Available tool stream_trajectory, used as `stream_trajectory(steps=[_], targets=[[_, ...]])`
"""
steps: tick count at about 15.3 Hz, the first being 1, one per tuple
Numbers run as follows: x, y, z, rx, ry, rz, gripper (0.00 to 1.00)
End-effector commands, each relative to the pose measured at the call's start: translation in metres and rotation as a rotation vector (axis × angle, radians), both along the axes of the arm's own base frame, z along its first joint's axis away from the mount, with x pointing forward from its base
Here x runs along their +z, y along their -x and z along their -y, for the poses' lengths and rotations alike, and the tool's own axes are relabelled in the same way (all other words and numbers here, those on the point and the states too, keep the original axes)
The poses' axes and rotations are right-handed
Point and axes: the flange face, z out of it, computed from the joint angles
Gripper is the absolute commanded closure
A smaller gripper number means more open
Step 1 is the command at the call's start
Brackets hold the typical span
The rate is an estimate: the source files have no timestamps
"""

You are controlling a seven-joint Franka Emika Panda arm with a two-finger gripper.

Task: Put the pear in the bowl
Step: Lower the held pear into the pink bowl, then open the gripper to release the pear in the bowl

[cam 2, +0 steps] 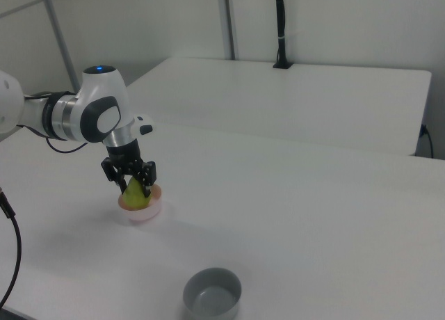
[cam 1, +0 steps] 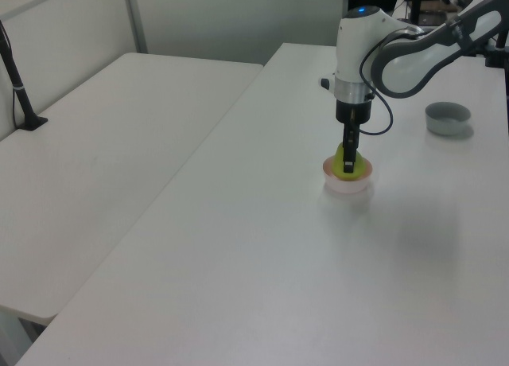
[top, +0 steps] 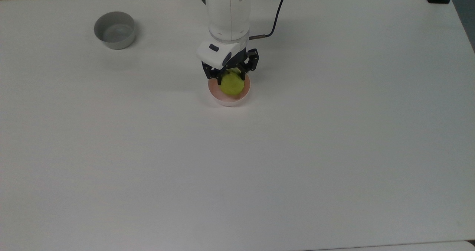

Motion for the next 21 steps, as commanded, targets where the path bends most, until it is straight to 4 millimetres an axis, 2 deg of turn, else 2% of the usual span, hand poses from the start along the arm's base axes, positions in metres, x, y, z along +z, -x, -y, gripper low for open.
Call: stream_trajectory(steps=[1,3,4,7,12,15,16,17,20,21], targets=[[0.001,0.001,0.005,-0.022,0.013,0.020,0.50],[0.002,0.001,0.006,-0.030,0.013,0.017,0.03],[0.003,0.001,0.008,-0.047,0.013,0.017,0.00],[0.010,0.003,0.013,-0.082,0.016,-0.004,0.00],[0.067,0.005,0.016,-0.090,0.022,-0.049,0.00],[0.118,0.005,0.034,-0.121,0.024,-0.072,0.00],[0.145,0.006,0.042,-0.132,0.022,-0.063,0.00],[0.162,0.009,0.048,-0.137,0.019,-0.057,0.00],[0.211,0.020,0.069,-0.165,0.011,-0.034,0.00],[0.221,0.022,0.072,-0.171,0.011,-0.033,0.00]])
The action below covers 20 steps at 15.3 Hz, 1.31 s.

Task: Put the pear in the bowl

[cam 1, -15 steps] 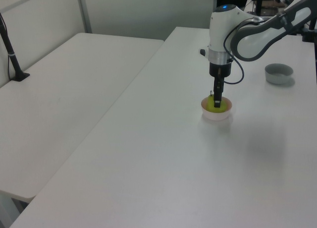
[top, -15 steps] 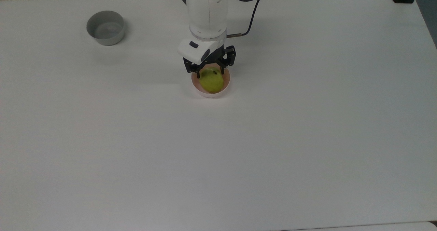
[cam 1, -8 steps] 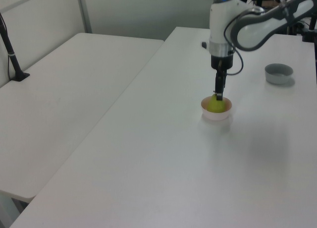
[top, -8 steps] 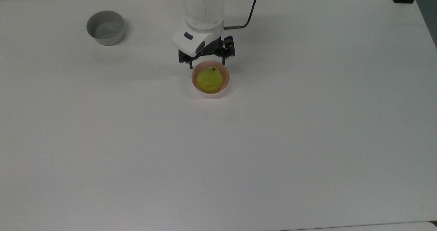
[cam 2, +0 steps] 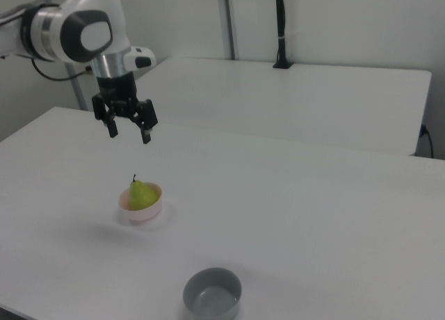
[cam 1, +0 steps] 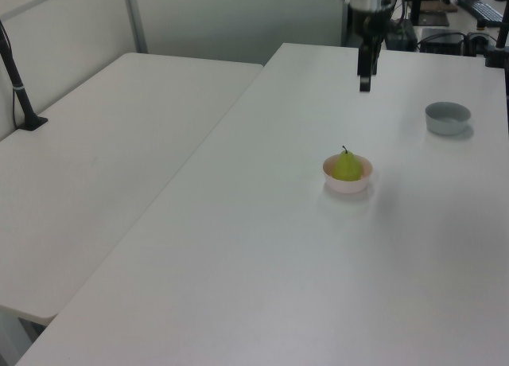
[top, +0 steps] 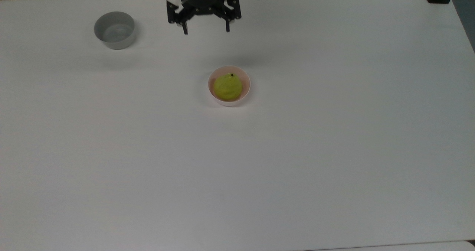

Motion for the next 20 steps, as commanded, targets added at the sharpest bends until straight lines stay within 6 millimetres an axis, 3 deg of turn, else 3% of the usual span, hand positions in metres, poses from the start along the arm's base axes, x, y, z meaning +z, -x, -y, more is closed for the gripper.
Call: stream_trajectory(steps=[1,5,7,13,20], targets=[[0.049,0.014,0.020,-0.035,0.013,0.010,0.00],[0.087,0.029,0.059,-0.067,-0.003,0.000,0.00],[0.094,0.033,0.077,-0.067,-0.005,0.018,0.00],[0.091,0.017,0.086,0.025,0.005,0.123,0.00],[0.090,0.018,0.086,0.036,0.005,0.117,0.00]])
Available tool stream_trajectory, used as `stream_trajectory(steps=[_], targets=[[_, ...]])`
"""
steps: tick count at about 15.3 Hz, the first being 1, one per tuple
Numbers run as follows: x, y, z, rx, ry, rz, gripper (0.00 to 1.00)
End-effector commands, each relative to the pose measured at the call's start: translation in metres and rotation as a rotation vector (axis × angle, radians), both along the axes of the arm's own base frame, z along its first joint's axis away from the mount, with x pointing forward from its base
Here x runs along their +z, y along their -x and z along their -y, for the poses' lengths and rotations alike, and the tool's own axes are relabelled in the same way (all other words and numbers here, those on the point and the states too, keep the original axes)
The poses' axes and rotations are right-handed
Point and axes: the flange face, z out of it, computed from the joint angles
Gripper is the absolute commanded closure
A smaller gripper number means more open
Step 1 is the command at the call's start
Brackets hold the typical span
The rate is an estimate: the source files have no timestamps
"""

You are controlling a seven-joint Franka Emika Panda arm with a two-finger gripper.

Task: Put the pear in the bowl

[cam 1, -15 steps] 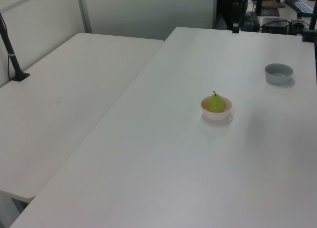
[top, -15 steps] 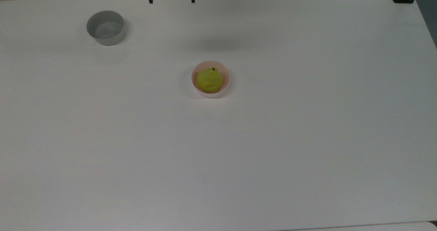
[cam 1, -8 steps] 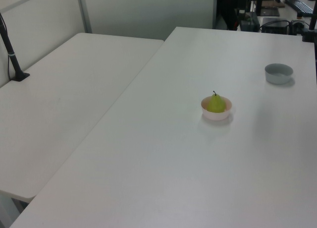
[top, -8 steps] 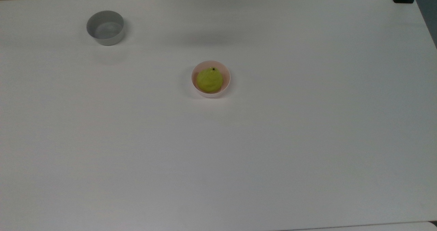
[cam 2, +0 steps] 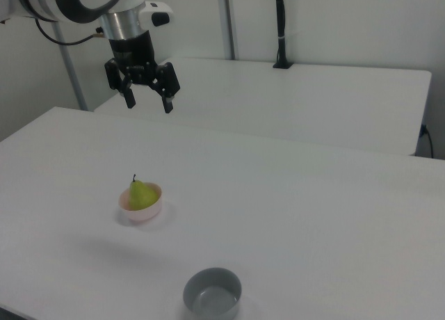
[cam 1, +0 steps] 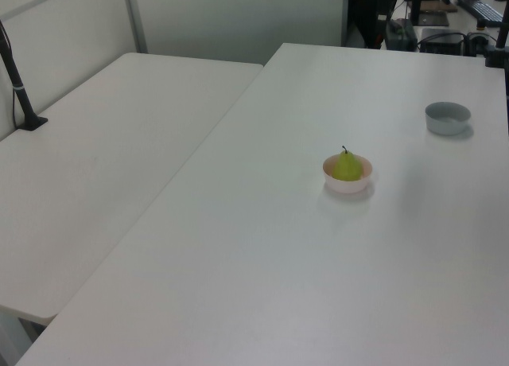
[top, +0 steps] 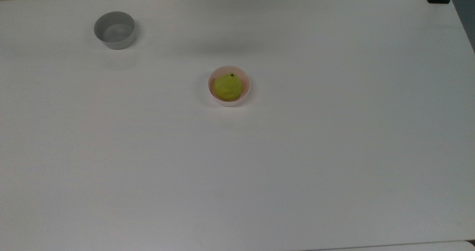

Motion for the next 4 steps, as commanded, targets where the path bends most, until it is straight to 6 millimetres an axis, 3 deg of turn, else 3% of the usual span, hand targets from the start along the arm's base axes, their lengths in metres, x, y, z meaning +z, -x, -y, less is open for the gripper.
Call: stream_trajectory(steps=[1,4], targets=[[-0.0006,0.0019,0.0004,0.021,0.003,0.010,0.00],[-0.0002,0.0026,-0.0029,0.020,0.004,0.007,0.00]])
